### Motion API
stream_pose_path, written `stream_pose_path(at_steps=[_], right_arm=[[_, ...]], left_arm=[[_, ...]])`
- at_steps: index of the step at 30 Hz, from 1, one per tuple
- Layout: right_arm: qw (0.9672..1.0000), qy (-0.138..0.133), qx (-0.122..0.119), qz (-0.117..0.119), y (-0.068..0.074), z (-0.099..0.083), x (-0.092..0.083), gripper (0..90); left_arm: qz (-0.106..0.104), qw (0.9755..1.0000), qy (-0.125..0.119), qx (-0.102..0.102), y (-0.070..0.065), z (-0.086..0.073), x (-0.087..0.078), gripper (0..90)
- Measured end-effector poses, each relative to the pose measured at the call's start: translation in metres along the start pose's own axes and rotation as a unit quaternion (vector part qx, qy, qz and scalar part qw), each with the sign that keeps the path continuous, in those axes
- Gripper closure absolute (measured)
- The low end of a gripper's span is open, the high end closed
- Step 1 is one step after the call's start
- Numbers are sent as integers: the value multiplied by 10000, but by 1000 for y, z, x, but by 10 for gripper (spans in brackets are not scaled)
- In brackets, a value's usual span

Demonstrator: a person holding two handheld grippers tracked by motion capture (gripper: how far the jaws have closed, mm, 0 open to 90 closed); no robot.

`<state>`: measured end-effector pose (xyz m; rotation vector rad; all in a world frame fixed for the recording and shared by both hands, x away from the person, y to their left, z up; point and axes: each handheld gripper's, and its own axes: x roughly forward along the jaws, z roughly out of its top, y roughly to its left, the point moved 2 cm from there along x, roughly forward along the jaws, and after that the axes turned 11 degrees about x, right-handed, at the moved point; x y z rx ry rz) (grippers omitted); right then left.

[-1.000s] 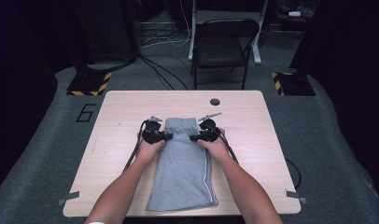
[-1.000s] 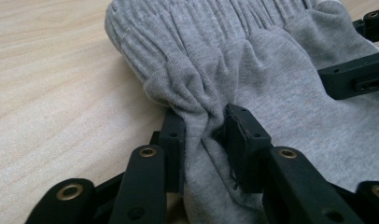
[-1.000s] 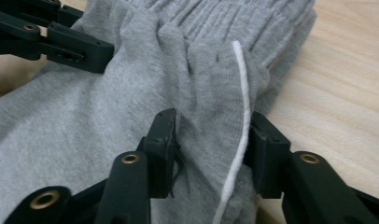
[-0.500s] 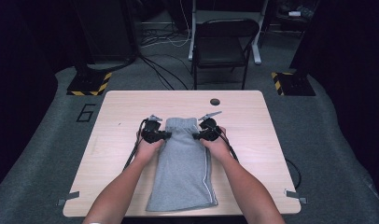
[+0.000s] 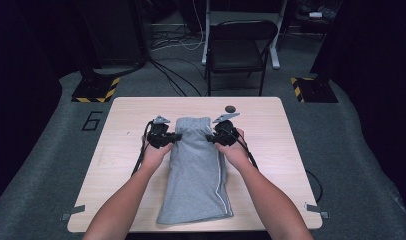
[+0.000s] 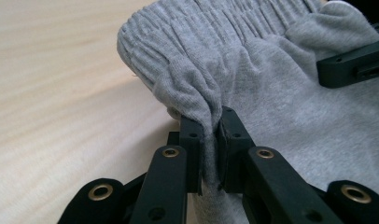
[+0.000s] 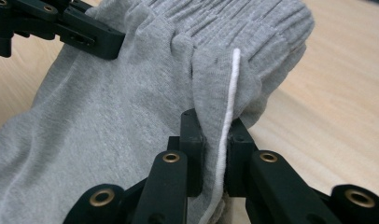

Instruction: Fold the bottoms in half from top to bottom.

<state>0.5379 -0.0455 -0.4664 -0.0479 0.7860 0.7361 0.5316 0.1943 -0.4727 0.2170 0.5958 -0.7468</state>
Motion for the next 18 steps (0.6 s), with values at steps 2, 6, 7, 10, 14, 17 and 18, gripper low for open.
stream_pose_path(at_steps=[2, 6, 7, 10, 14, 17, 18], right_arm=[[9999, -115, -51, -11, 2, 4, -5, 814], [9995, -294, -96, -24, 2, 14, -16, 814], [9992, -374, -142, -23, 2, 17, -18, 814], [9983, -559, -133, -19, 2, 25, -25, 813], [9972, -722, -207, -46, 4, 32, -33, 812], [9968, -701, -385, -39, 5, 28, -34, 812], [9967, -655, -468, -48, 5, 25, -34, 812]], left_arm=[[49, 9999, -53, 121, -1, 7, -5, 827], [98, 9995, -234, 204, -1, 20, -15, 827], [97, 9995, -255, 187, 0, 23, -16, 827], [136, 9989, -393, 236, 1, 35, -22, 826], [96, 9980, -514, 362, -4, 39, -28, 826], [0, 9980, -426, 464, -8, 31, -28, 827], [-26, 9980, -407, 492, -9, 28, -28, 827]])
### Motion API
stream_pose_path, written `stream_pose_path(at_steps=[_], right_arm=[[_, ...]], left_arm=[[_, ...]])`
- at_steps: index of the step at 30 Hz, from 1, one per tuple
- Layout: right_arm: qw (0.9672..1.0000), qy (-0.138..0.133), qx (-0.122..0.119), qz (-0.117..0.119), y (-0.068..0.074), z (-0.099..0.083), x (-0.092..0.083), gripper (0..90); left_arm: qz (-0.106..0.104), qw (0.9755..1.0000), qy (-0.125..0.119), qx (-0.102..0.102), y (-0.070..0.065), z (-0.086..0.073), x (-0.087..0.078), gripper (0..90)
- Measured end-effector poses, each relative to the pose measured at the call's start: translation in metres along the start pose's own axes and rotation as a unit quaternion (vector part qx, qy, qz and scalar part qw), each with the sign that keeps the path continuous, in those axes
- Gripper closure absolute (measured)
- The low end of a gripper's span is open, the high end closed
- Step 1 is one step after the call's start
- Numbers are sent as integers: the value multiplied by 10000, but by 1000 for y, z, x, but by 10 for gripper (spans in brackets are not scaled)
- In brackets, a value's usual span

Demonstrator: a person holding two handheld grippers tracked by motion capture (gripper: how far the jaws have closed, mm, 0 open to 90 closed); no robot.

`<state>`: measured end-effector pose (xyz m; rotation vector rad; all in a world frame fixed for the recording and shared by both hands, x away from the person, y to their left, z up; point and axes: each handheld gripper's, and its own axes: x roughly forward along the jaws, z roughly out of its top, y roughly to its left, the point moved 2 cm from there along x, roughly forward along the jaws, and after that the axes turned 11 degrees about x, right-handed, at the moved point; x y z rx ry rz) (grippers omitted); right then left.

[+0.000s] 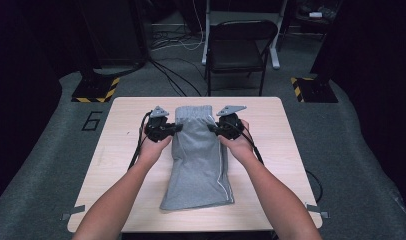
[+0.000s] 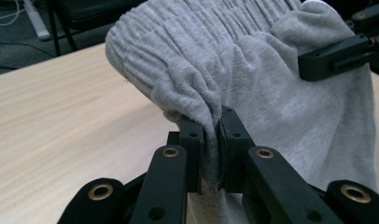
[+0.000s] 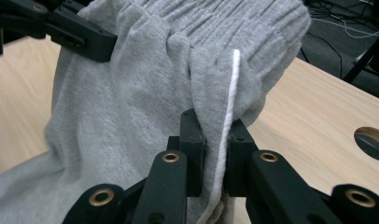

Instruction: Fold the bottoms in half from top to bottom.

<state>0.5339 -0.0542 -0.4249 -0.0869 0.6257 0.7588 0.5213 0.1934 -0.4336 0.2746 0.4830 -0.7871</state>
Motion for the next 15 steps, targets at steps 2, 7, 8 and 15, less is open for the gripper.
stream_pose_path(at_steps=[2, 7, 8, 15], right_arm=[[10000, 37, -85, -9, 1, -7, 0, 812], [9995, 26, -322, 24, 8, -21, -3, 812], [9994, 41, -334, 18, 9, -23, -4, 811], [9980, 42, -638, 4, 20, -37, -11, 810]], left_arm=[[-76, 10000, -31, -7, -2, -6, -1, 827], [-210, 9998, -12, 56, -9, -13, -6, 826], [-246, 9997, -29, 45, -12, -15, -7, 826], [-303, 9995, 9, -75, -24, -27, -12, 825]])
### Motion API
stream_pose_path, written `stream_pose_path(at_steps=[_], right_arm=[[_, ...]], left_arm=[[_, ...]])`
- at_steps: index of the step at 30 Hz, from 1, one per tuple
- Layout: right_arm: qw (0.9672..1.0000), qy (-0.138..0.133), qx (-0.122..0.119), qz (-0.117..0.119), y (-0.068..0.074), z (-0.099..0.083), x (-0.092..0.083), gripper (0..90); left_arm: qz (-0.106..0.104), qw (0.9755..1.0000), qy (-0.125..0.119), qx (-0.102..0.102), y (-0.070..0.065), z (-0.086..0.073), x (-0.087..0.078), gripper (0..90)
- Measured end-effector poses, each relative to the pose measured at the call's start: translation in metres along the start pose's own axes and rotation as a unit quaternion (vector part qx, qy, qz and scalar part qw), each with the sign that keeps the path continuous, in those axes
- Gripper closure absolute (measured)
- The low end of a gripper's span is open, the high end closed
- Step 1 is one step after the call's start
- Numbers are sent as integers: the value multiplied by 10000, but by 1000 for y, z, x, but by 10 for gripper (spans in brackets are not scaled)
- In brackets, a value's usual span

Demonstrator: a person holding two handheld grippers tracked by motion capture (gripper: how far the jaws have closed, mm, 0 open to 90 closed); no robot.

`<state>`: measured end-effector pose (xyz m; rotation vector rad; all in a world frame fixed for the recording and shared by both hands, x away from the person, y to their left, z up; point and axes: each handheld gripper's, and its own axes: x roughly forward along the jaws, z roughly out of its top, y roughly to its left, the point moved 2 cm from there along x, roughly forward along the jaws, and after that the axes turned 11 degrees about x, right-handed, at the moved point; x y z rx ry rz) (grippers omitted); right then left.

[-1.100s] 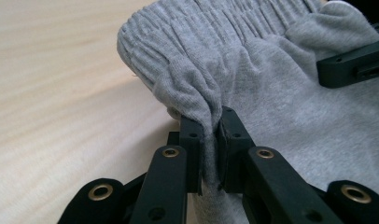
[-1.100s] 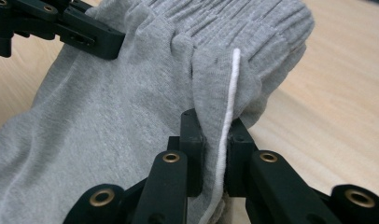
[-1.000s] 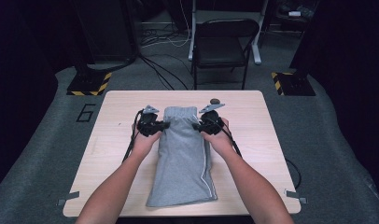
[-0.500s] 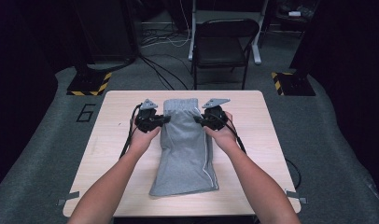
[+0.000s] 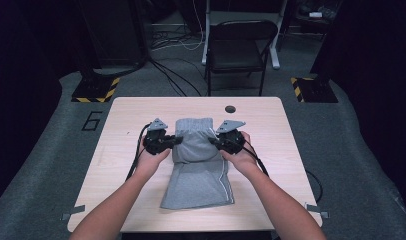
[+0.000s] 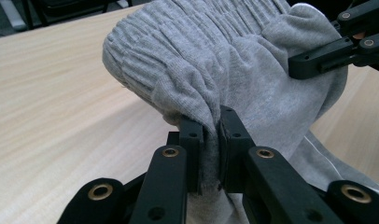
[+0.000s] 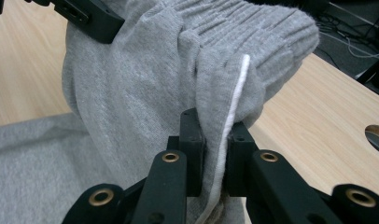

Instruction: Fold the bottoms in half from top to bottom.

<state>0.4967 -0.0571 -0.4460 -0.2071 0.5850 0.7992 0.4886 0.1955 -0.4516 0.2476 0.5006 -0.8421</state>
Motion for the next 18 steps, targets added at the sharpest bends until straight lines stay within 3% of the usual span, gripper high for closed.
stream_pose_path(at_steps=[9, 10, 12, 13, 18], right_arm=[[9999, -4, -94, 108, 14, -22, -5, 809], [9999, 41, -58, 129, 16, -26, -6, 809], [9998, 36, -49, 166, 17, -32, -6, 808], [9998, 53, -38, 167, 18, -34, -6, 808], [9998, 63, 55, 200, 24, -50, -7, 806]], left_arm=[[-200, 9996, 76, -194, -15, -19, -1, 823], [-207, 9997, 98, -103, -15, -20, -1, 823], [-240, 9995, 144, -175, -20, -24, -1, 823], [-223, 9996, 164, -73, -22, -26, -1, 823], [-262, 9992, 286, -42, -30, -37, 1, 821]])
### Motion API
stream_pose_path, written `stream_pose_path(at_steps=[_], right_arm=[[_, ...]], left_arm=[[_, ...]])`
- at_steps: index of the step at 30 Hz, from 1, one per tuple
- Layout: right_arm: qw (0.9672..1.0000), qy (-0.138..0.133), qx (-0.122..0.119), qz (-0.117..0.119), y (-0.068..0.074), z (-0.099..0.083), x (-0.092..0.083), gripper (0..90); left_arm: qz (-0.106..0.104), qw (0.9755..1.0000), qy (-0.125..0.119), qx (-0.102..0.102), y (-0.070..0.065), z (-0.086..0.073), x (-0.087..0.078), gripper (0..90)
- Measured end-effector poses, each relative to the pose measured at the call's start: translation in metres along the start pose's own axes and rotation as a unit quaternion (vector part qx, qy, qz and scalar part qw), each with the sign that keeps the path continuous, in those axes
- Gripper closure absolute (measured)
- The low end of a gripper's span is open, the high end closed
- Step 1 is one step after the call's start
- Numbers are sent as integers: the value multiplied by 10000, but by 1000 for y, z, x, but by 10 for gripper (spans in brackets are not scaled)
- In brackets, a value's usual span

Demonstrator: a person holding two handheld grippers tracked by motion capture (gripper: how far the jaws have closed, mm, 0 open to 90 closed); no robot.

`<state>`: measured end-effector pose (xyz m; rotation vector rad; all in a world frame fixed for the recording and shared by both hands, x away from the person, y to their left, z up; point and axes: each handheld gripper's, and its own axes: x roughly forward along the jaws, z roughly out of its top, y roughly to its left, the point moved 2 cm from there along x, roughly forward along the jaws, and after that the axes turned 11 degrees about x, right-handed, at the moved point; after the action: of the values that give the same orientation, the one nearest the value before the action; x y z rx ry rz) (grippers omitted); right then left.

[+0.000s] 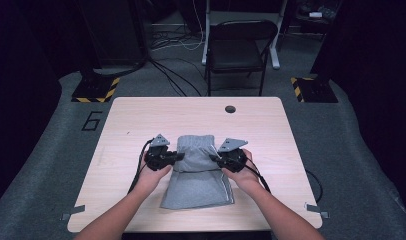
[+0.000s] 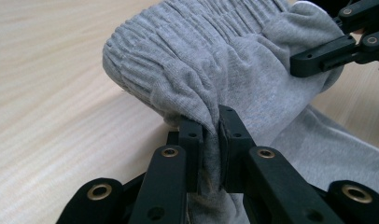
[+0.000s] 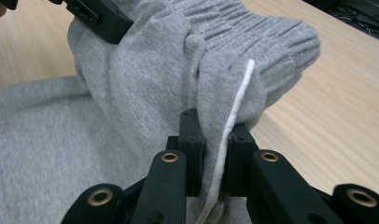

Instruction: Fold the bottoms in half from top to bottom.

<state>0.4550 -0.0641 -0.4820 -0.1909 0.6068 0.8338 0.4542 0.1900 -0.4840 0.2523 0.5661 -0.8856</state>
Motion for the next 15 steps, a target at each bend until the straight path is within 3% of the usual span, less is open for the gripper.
stream_pose_path(at_steps=[4, 7, 11, 15], right_arm=[[9999, 85, -70, 14, 5, -10, 1, 801], [9997, 213, 13, 122, 5, -19, 2, 788], [9988, 270, 326, 230, 6, -28, 4, 779], [9981, 350, 406, 320, 6, -34, 4, 764]], left_arm=[[-99, 9999, 80, -33, -6, -8, 3, 815], [-143, 9997, 176, 37, -10, -15, 7, 800], [-210, 9994, 273, 1, -14, -25, 9, 779], [-346, 9989, 294, -95, -17, -33, 11, 732]])
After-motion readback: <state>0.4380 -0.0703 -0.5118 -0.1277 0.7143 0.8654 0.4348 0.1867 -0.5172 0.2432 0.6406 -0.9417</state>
